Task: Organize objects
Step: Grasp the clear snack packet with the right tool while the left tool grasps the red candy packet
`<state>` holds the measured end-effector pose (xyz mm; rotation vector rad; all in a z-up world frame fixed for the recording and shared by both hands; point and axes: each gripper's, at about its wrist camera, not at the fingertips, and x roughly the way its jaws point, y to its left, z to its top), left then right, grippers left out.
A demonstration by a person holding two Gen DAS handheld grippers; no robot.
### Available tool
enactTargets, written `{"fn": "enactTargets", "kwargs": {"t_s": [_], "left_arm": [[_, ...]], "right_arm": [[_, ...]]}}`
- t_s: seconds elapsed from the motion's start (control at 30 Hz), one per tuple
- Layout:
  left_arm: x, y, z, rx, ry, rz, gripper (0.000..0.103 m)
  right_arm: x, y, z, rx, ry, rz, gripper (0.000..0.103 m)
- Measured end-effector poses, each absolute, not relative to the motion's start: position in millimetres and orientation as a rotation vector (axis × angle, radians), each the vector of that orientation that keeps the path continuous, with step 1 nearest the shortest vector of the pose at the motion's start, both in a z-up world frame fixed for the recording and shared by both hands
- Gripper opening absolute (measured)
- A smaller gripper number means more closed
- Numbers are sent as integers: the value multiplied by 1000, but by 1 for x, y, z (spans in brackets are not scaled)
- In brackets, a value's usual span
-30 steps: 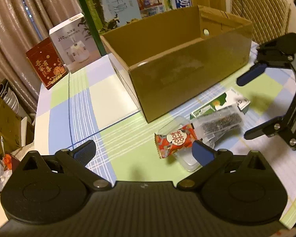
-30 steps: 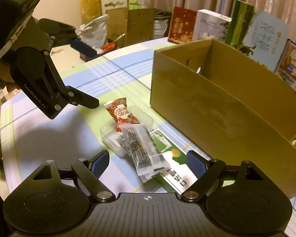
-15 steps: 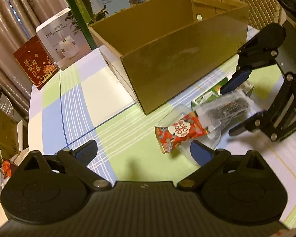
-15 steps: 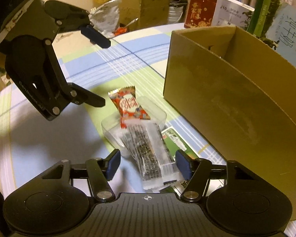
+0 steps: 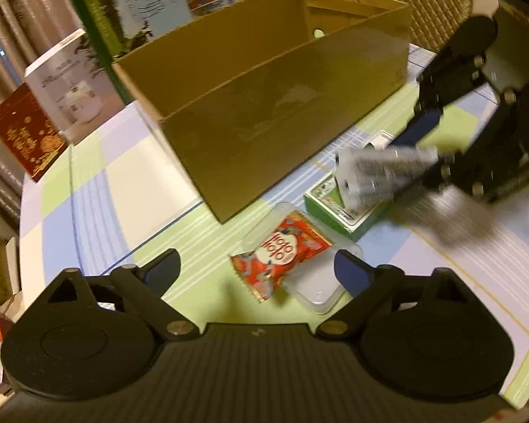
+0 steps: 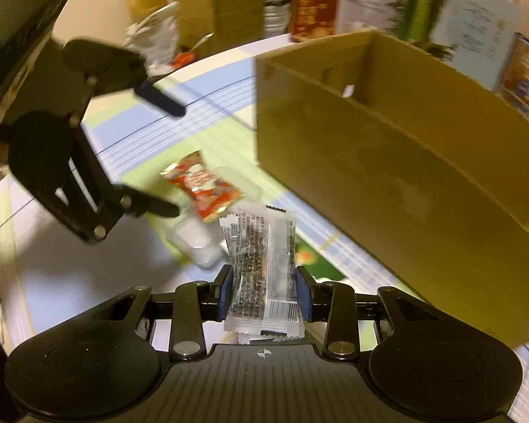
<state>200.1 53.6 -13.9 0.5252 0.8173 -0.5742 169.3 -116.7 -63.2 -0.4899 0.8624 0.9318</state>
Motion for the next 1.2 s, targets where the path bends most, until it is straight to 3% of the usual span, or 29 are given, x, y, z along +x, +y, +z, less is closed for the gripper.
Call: {"fn": "enactTargets", "kwargs": {"t_s": [0.37,0.6,0.77,0.93,1.2], "left_arm": [[208,36,-28,569,845,-572,67],[215,32,-27,518,879,-566,42],[219,32,-27,441,944,-540,39],[219,34,-27,382,973,-547,25],[219,30,-26,269,1017,-491,21]], "right_arm": [[179,-133,-58,-434,886,861,34],[184,-137,-58,-411,891,844,34],[183,-138,-59,-410,900,836,34],[184,-138,-61,-407,920,829,34],[184,-134,-60,-394,939,821,34]]}}
